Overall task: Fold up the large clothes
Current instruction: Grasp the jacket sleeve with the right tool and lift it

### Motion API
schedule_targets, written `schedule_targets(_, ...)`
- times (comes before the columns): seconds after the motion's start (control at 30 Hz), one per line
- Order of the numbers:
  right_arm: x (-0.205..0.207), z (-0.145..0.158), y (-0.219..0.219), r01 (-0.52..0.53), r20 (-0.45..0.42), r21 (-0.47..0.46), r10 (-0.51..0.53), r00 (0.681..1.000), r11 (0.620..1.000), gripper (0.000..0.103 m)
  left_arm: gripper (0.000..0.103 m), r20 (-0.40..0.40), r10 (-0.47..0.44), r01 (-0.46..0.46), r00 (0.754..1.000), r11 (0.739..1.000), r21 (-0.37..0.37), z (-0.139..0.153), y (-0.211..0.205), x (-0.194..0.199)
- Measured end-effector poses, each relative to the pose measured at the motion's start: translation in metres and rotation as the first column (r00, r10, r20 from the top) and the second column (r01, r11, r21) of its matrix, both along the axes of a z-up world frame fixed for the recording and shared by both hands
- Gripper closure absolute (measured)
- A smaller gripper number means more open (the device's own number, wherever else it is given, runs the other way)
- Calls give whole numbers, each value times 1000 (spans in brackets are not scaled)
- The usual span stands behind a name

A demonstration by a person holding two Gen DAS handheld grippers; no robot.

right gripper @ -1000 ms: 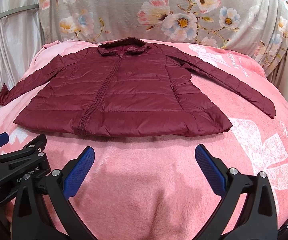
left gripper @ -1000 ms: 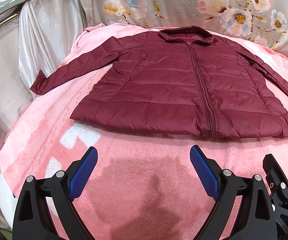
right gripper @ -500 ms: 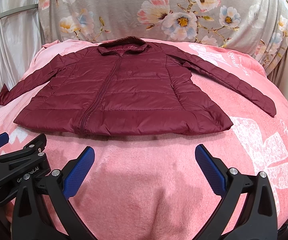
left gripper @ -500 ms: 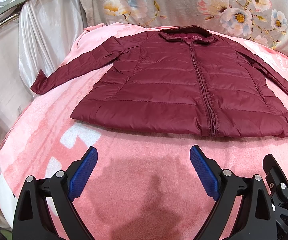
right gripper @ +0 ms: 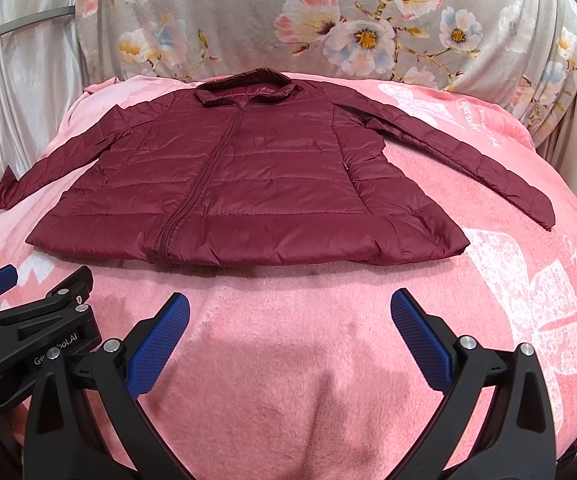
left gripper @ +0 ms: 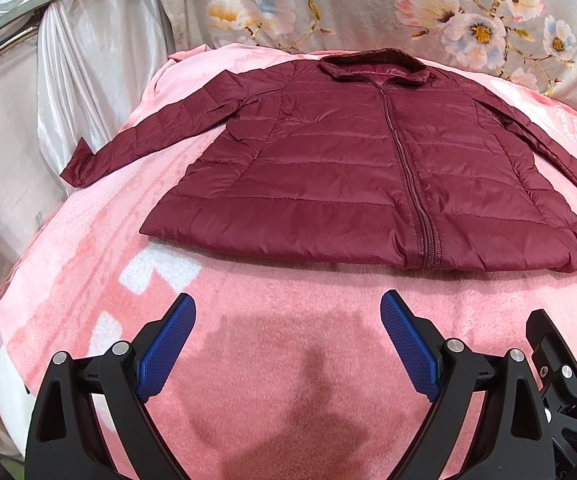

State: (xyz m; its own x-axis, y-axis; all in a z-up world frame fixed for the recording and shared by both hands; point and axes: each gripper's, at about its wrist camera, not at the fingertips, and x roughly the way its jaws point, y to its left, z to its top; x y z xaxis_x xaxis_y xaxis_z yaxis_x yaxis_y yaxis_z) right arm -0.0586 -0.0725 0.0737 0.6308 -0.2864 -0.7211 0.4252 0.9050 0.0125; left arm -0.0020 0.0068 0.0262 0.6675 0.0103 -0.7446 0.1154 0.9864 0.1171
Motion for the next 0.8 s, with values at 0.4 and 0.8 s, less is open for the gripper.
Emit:
schedule_targets(0.4, 5, -2, -38, 52, 21, 39, -53, 998, 998, 5, 12, -10, 7, -7, 1000, 999, -35, -3, 3, 14)
schedule_targets(0.8, -18, 10, -218, 381, 202, 127, -400, 894, 916, 5, 12, 48, 25, -23, 999, 999, -44, 8, 10, 66)
